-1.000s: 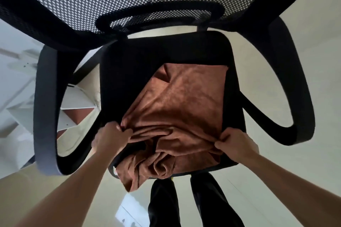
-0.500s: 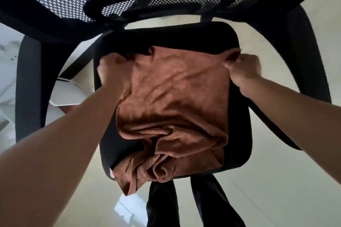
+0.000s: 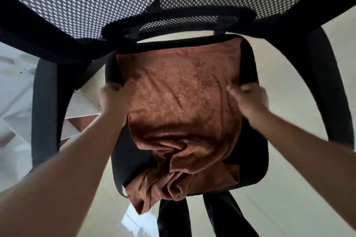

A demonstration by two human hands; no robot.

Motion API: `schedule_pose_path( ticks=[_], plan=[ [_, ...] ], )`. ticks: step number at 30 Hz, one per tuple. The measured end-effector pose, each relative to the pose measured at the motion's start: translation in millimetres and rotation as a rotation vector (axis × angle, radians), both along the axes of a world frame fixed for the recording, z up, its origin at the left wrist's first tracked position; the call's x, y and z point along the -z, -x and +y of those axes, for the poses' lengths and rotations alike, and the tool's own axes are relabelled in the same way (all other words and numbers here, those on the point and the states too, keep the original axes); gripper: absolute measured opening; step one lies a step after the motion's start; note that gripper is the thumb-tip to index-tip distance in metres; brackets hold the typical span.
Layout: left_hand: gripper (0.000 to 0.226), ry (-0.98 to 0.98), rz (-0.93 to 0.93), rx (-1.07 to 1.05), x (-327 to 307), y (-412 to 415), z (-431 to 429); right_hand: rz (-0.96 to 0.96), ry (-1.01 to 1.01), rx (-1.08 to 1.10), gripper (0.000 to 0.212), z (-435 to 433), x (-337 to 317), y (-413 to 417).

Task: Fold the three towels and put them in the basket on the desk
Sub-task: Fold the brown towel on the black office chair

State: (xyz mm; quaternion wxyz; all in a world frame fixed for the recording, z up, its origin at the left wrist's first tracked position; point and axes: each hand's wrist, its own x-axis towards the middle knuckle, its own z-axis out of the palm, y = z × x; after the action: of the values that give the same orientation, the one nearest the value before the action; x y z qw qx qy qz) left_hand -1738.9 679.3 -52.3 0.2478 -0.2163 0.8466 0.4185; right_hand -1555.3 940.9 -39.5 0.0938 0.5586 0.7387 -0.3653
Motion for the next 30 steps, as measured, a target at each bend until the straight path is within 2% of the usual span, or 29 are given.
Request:
schedule_pose_path(
  ticks=[2,4,6,8,11,14,18,21,24,27,30],
  plan=[
    [0.048,0.03,-0.122,0.038,-14,-45,-12,-0.102,0.126,0.001,0.042,-30,-3,-43],
    [0.035,0.006,-0.258,0.064,-19,-82,-25,-0.166,0.282,0.079,0.028,-55,-7,-75],
    [0.016,-0.045,-0.395,0.043,-24,-108,-37,-0.111,0.421,0.25,0.015,-61,-13,-89],
    [0.008,-0.119,-0.447,-0.072,-27,-115,-46,-0.011,0.461,0.448,0.01,-49,-15,-87],
    [0.009,-0.207,-0.416,-0.262,-14,-94,-56,0.112,0.438,0.544,0.006,-17,-11,-68],
    [0.016,-0.232,-0.368,-0.305,-5,-68,-51,0.187,0.422,0.571,0.011,3,-5,-39],
    [0.027,-0.225,-0.39,-0.203,-14,-75,-44,0.156,0.621,0.597,0.03,-9,-6,-38],
    [0.021,-0.206,-0.466,-0.093,-26,-108,-47,0.069,0.793,0.46,0.031,-41,-9,-70],
    [0.015,-0.106,-0.453,0.017,-33,-128,-54,0.026,0.703,0.351,0.025,-62,-16,-98],
    [0.017,-0.094,-0.349,0.019,-39,-119,-64,0.083,0.583,0.448,0.023,-49,-24,-111],
    [0.013,-0.184,-0.295,-0.04,-46,-92,-62,0.185,0.577,0.506,0.016,-23,-34,-100]
  ],
)
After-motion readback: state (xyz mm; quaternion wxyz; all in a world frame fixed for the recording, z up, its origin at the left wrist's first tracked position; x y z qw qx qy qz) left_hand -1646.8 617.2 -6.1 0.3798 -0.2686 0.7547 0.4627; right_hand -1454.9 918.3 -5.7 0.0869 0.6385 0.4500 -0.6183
